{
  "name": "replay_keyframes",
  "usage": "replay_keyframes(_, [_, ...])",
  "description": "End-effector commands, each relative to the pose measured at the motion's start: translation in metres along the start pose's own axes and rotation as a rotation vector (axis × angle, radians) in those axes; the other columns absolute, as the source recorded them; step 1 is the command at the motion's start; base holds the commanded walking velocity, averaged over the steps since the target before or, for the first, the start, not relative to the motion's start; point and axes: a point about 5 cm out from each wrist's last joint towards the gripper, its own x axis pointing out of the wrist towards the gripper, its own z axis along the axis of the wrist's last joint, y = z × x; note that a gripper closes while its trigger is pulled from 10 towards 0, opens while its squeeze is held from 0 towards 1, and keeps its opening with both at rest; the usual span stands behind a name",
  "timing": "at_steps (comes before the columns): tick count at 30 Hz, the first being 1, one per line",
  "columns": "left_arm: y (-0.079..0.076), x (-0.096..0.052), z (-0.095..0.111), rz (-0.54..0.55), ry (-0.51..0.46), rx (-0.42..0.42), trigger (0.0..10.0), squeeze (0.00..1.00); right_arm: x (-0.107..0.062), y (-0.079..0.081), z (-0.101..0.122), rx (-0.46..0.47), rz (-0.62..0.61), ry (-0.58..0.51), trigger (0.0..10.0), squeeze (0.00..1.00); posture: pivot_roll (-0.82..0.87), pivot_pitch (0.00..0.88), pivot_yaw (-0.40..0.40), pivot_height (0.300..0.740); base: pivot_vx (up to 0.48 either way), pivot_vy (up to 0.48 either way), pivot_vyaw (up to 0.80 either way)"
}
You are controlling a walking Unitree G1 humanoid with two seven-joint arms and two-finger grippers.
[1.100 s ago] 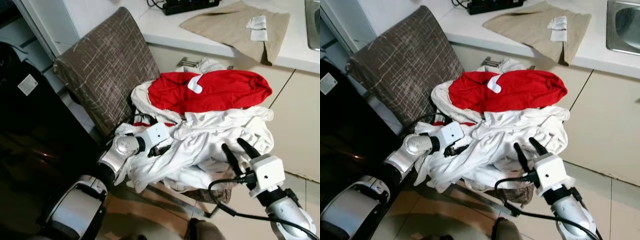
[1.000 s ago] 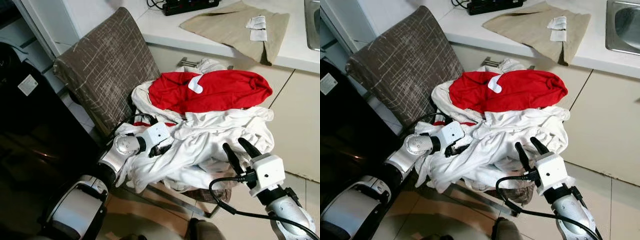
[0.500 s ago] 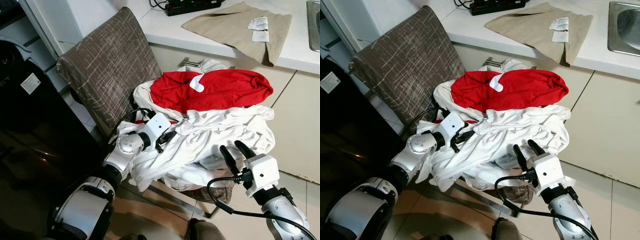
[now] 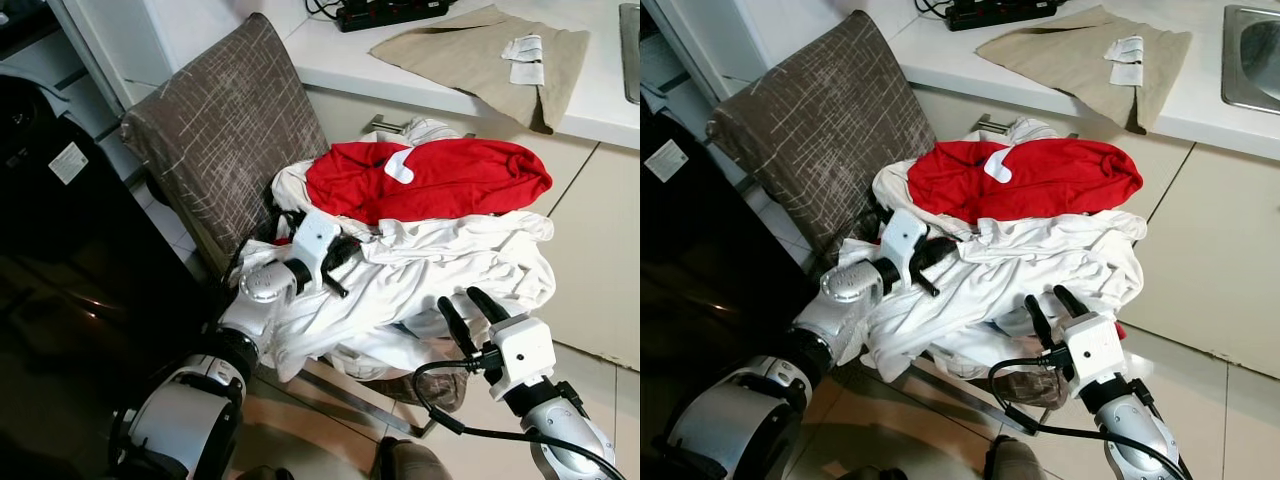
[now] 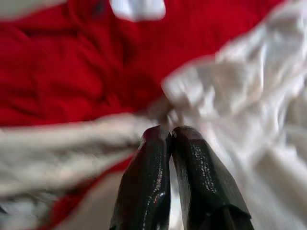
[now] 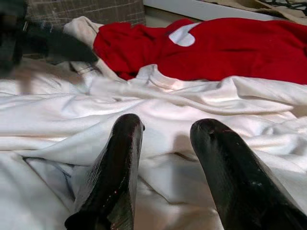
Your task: Clothes washing
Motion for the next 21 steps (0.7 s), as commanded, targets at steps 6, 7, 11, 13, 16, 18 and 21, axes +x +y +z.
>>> replay_keyframes(6, [0.009, 0.008, 0.041, -0.015, -0.105, 0.121, 0.0, 0.00, 0.003, 0.000, 0.000, 0.005, 0.000, -0.003, 10.0, 0.00, -0.25, 0.090, 0.094, 0.740, 0.000, 0.000, 0.00])
replay_keyframes(7, [0.010, 0.008, 0.043, -0.019, -0.101, 0.131, 0.0, 0.00, 0.004, 0.000, 0.000, 0.005, -0.002, -0.003, 10.0, 0.00, -0.25, 0.090, 0.094, 0.740, 0.000, 0.000, 0.00])
replay_keyframes(11, [0.004, 0.014, 0.050, -0.043, -0.095, 0.187, 10.0, 0.01, 0.005, 0.001, 0.000, 0.005, -0.005, -0.003, 10.0, 0.00, -0.25, 0.086, 0.098, 0.740, 0.000, 0.000, 0.00])
replay_keyframes(13, [0.002, 0.016, 0.052, -0.056, -0.097, 0.202, 10.0, 0.01, 0.006, 0.001, 0.000, 0.006, -0.006, -0.004, 10.0, 0.00, -0.25, 0.086, 0.098, 0.740, 0.000, 0.000, 0.00])
replay_keyframes(16, [-0.005, 0.026, 0.060, -0.065, -0.086, 0.253, 10.0, 1.00, 0.006, 0.005, 0.001, 0.011, 0.001, -0.010, 10.0, 0.00, -0.26, 0.085, 0.102, 0.740, 0.000, 0.000, 0.00])
replay_keyframes(18, [-0.004, 0.028, 0.061, -0.048, -0.067, 0.282, 10.0, 1.00, 0.005, 0.007, 0.002, 0.017, 0.008, -0.017, 10.0, 0.00, -0.27, 0.089, 0.107, 0.740, 0.000, 0.000, 0.00])
replay_keyframes(21, [0.003, 0.030, 0.062, 0.002, -0.029, 0.285, 10.0, 1.00, 0.001, 0.010, 0.005, 0.018, 0.017, -0.021, 10.0, 0.00, -0.29, 0.095, 0.113, 0.740, 0.000, 0.000, 0.00])
